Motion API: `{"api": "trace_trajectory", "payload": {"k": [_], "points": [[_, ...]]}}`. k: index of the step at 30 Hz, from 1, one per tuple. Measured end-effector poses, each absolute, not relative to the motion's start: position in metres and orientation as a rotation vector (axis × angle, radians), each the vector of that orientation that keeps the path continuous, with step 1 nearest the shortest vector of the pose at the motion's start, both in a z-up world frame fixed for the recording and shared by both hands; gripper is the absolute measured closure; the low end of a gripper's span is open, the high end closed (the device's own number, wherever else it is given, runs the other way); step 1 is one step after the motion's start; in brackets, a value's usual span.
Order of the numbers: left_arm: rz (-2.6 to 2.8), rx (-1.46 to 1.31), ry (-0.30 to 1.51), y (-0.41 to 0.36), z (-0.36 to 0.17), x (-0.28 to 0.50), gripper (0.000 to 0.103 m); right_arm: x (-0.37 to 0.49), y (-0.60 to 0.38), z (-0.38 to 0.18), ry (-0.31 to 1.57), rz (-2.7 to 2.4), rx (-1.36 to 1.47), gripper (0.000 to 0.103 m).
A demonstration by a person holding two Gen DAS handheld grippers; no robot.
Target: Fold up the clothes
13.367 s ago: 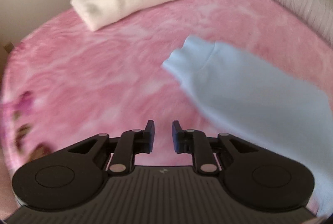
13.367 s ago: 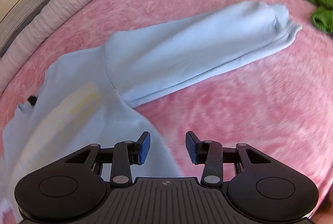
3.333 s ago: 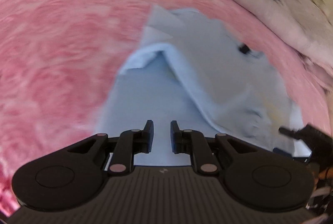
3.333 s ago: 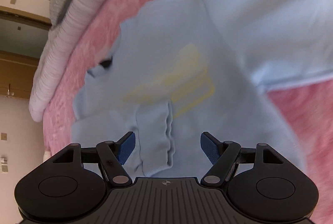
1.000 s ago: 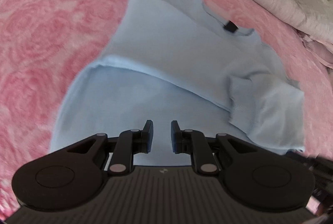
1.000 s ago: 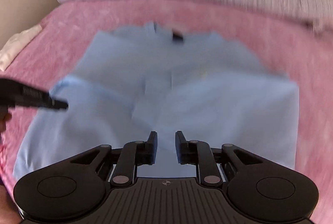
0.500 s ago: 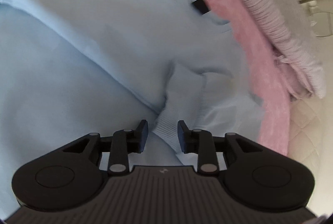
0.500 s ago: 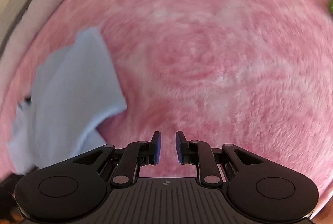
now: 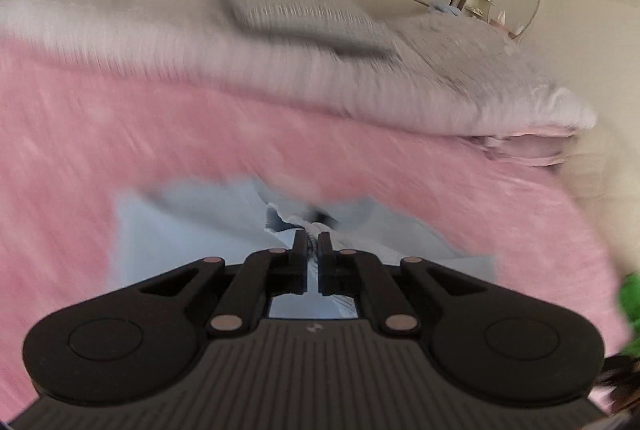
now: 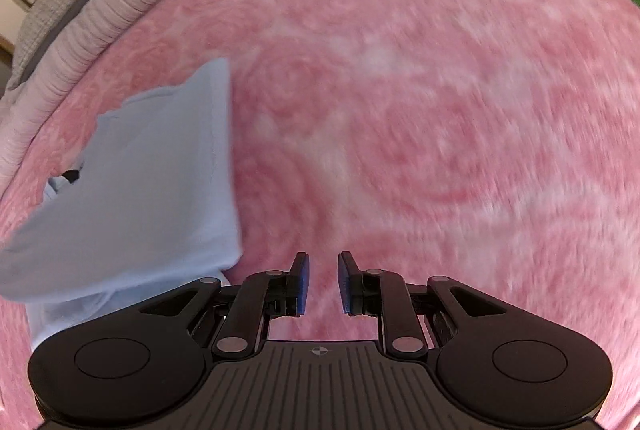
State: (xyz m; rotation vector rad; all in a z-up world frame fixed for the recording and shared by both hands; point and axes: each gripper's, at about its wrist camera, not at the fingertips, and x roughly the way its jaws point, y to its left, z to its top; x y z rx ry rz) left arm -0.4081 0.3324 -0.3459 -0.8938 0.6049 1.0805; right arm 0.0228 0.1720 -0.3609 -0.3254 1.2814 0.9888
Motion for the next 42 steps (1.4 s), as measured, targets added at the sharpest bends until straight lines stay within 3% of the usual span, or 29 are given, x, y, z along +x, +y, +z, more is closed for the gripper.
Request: {"api": "trace_trajectory", "payload": {"k": [6, 10, 15, 20, 27, 35, 42], "points": [[1.159, -0.647, 0.675, 0.362, -0.323, -0.444, 0.101, 0.009, 0.193, -0.364, 1.281, 1.035, -0.33, 0.084], [1.159, -0.624, 0.736, 0.36, -0.352, -0.446, 0.101, -0.008, 0.194, -0.365, 1.253, 1.071, -0.369, 0.084], [1.16, -0.643, 0.676, 0.35, -0.359, -0.465, 0.101, -0.028, 0.184, -0.362, 1.179, 1.063, -0.42, 0.084], [1.087, -0.607, 0.874, 0.362, -0.389, -0.464, 0.098, -0.06, 0.16, -0.36, 1.166, 1.009, -0.433, 0.084], [1.149, -0.555, 0.695, 0.359, -0.337, -0.493, 0.096, -0.096, 0.124, -0.336, 1.091, 0.986, -0.389, 0.084], [1.0, -0.532, 0.701, 0.31, -0.383, -0.477, 0.093, -0.118, 0.112, -0.352, 1.006, 1.263, -0.403, 0.084], [1.136, -0.656, 0.663, 0.194, -0.39, -0.545, 0.094, -0.115, 0.046, -0.386, 0.911, 1.254, -0.442, 0.084]]}}
